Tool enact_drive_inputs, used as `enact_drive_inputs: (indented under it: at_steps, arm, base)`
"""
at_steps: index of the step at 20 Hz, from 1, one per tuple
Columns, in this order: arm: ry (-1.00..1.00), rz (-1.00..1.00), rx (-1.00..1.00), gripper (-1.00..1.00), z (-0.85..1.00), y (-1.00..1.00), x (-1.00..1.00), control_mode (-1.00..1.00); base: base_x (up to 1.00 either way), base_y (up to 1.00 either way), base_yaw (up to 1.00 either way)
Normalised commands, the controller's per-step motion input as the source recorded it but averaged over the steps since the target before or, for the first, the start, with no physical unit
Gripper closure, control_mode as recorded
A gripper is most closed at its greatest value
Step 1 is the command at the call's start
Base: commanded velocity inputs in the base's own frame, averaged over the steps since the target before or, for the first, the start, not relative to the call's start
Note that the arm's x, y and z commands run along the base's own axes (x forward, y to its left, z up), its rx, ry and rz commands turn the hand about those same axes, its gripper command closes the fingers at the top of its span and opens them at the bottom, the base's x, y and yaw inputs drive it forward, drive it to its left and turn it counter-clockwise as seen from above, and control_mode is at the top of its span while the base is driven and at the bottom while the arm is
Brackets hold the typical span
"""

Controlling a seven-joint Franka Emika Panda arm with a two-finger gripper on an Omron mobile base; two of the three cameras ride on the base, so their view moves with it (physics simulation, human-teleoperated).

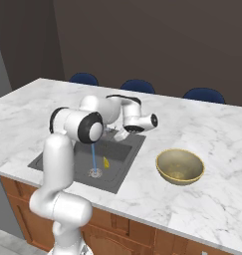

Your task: Turn on the sink faucet. Then move the lemon wedge from the counter to the sink. Turn off the sink. Move the vegetable from the sink to the pot next to the stove. Finally move the pot to the front left burner.

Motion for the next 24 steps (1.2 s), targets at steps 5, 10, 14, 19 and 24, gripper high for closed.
enact_drive_inputs:
  at_steps: [5,10,14,19,24]
  arm:
    - [0.00,0.09,0.08,-1.00,-0.12,0.05,0.35,-1.00]
    - [0.00,0.01,0.06,-1.00,-0.18,0.22,0.21,-1.00]
    - [0.00,0.00,0.04,-1.00,-0.16,0.28,0.17,-1.00]
    - [0.00,0.00,0.01,-1.00,-0.17,0.24,0.10,-1.00]
    - [0.02,0.00,0.00,-1.00,-0.14,0.02,0.08,-1.00]
  base:
    - [0.00,0.00,0.00]
    - [0.00,0.00,0.00]
    - [0.00,0.00,0.00]
    - [0.00,0.00,0.00]
    - [0.00,0.00,0.00]
